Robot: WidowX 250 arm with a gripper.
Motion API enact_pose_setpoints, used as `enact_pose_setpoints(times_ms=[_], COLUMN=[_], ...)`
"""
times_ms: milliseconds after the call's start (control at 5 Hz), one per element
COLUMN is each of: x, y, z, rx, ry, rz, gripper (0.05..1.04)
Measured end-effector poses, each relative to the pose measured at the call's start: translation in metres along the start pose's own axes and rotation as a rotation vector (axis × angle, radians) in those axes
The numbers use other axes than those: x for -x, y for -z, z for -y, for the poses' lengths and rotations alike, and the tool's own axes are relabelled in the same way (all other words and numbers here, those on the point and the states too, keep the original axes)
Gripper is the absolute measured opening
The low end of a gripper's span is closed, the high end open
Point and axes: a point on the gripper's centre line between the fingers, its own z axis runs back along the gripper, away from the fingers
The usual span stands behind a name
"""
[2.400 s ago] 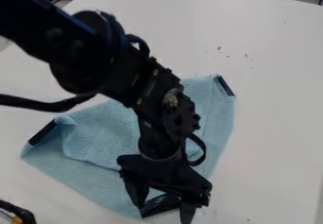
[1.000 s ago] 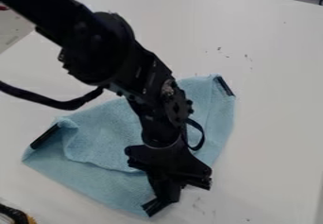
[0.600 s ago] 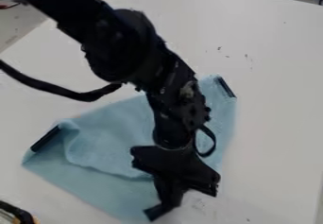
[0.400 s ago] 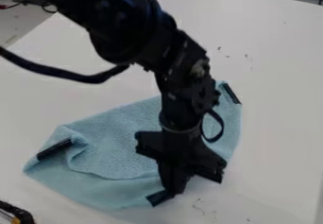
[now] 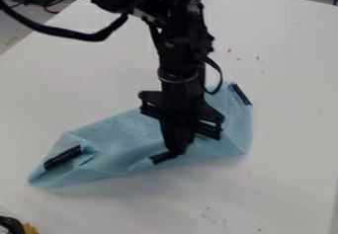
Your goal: Fold from left to the right side
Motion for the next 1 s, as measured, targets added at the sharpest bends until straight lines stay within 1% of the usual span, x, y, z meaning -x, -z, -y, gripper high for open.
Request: enact_pose_setpoints(times_ms=[200, 400, 600, 800, 1000], x=[-0.021, -0.038, -0.051, -0.057, -0.06], y=[0.004, 0.021, 0.039, 0.042, 0.039], z=[-0.026, -0.052, -0.065, -0.065, -0.06], rx=[0.024, 0.072, 0.128, 0.132, 0.076], ry=[0.039, 0.066, 0.084, 0.1, 0.145], rz=[0.016, -0.001, -0.01, -0.011, -0.022], gripper=[0.072, 0.099, 0.273, 0.51, 0.745])
